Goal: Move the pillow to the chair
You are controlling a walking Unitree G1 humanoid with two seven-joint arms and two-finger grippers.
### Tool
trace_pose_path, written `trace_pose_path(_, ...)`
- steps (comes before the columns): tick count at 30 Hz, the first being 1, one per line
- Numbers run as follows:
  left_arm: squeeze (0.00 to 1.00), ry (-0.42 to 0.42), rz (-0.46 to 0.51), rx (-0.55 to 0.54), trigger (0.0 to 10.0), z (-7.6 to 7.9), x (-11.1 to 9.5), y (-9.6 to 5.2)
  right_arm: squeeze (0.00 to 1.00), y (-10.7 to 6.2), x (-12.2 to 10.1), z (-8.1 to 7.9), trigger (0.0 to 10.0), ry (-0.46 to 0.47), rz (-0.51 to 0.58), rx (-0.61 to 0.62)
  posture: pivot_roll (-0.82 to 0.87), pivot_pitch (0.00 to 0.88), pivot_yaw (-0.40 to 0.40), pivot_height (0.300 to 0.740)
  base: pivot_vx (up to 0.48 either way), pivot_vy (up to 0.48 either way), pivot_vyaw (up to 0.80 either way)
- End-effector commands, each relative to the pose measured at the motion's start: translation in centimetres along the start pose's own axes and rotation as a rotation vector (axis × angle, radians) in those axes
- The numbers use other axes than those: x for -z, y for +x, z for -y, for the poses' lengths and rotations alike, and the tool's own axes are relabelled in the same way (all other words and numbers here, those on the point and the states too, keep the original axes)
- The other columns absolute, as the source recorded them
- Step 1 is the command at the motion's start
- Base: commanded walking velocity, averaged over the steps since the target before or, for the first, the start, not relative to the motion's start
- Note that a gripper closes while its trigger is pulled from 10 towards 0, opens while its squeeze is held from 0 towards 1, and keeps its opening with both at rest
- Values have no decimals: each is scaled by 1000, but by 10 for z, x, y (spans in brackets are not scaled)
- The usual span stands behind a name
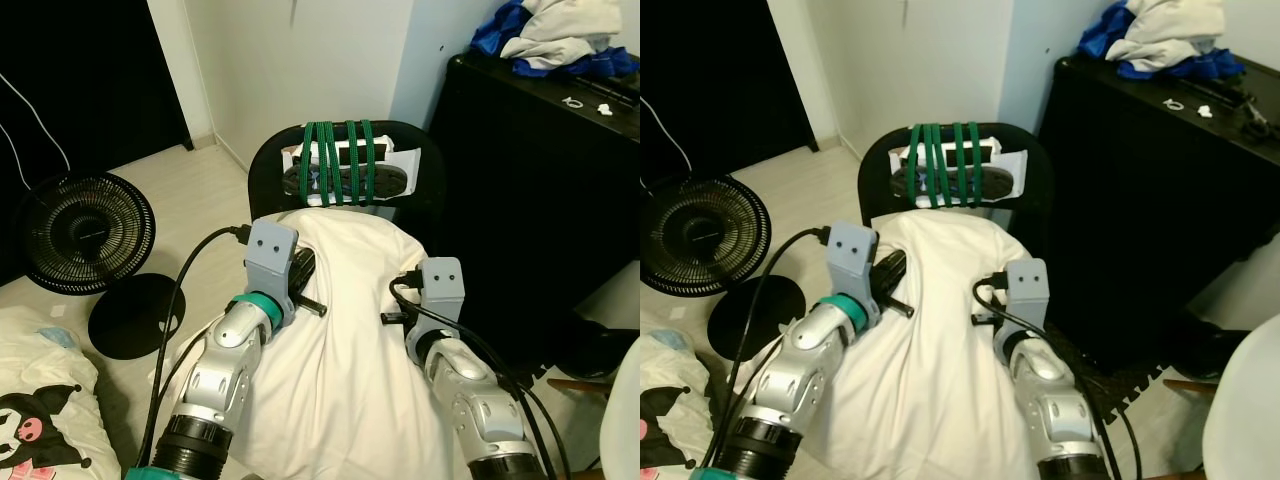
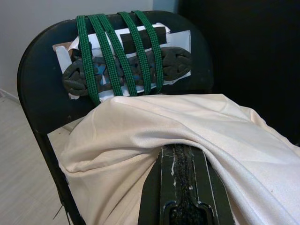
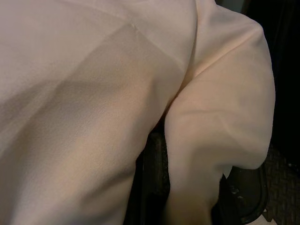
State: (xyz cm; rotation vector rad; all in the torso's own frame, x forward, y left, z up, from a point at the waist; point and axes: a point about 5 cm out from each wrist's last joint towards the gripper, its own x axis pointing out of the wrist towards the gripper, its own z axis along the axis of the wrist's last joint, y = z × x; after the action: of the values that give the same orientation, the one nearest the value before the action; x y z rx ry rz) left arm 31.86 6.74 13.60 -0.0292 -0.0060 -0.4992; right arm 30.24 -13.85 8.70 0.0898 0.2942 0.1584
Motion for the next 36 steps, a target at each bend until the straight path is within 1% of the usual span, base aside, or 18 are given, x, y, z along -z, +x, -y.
trace_pose_path(1, 0, 4, -9, 49, 10000, 12, 2, 3, 0, 3, -7, -12, 10000, -6, 31, -46, 3, 26, 111, 691, 0, 0, 0)
trace_pose_path(8, 0, 3, -9, 51, 10000, 14, 3, 3, 0, 3, -7, -13, 10000, -6, 37, -45, 0, 24, 111, 661, 0, 0, 0)
trace_pose_path(11, 0, 3, -9, 54, 10000, 14, 3, 3, 0, 2, -10, -11, 10000, -2, 51, -29, 0, 23, 111, 656, 0, 0, 0)
trace_pose_path(24, 0, -1, -8, 54, 10000, 15, 3, 3, 0, 3, -15, -4, 10000, 3, 77, 24, -3, 26, 111, 656, 0, 0, 0)
trace_pose_path(26, 0, -3, -10, 52, 10000, 15, 4, 3, 0, 3, -17, -2, 10000, -17, 88, 39, -3, 26, 111, 656, 0, 0, 0)
trace_pose_path(27, 0, -7, -11, 43, 10000, 15, 5, 3, 0, 3, -18, -1, 10000, -23, 91, 42, -12, 34, 95, 656, 0, 0, 0)
trace_pose_path(29, 0, -13, -12, 33, 10000, 14, 6, 3, 0, 3, -19, 0, 10000, -26, 92, 43, -13, 36, 88, 656, 0, 0, 0)
trace_pose_path(31, 0, -23, -9, 10, 10000, 14, 7, 3, 0, 3, -21, 2, 10000, -35, 95, 41, -14, 48, 58, 656, 0, 0, 0)
trace_pose_path(35, 0, -34, -7, -14, 10000, 14, 8, 2, 0, 3, -23, 5, 10000, -50, 95, 39, -17, 54, 40, 656, 0, 0, 0)
trace_pose_path(36, 0, -38, -7, -23, 10000, 15, 9, 2, 0, 3, -24, 6, 10000, -55, 94, 37, -16, 59, 23, 656, 0, 0, 0)
